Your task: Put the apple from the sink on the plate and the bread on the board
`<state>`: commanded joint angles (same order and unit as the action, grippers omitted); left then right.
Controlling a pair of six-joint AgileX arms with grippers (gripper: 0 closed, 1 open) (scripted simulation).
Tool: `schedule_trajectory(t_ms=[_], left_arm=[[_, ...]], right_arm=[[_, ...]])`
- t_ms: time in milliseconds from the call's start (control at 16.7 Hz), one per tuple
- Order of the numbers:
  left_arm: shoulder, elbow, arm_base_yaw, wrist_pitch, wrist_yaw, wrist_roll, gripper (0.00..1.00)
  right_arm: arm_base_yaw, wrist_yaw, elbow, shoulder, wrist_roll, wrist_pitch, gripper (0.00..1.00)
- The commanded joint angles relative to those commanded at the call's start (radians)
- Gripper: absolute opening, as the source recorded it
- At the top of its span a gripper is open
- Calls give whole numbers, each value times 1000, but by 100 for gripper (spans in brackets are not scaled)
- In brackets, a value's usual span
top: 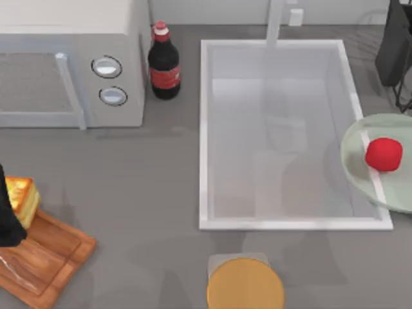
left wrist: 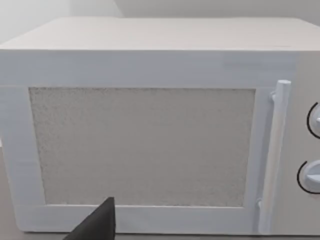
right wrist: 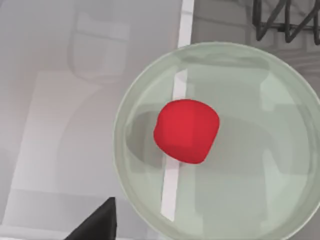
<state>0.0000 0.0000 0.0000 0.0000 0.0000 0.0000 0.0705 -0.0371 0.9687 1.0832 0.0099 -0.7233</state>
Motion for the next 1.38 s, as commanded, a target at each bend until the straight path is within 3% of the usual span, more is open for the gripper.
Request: schedule_trajectory(t_ms=[360,660,900,1380], left_arm=[[0,0,0,0,0,0,100],[0,0,0,0,0,0,100],[0,0,0,0,0,0,100],[63,58,0,-52,-1,5,100]], right_arm=[[-38,20,-545,-629,-5,392,100],[-63,33,-872,-983,-9,642,100],[-70,37,-969,-1083,-10,723,100],[-70,37,-969,-1083,-10,723,100]])
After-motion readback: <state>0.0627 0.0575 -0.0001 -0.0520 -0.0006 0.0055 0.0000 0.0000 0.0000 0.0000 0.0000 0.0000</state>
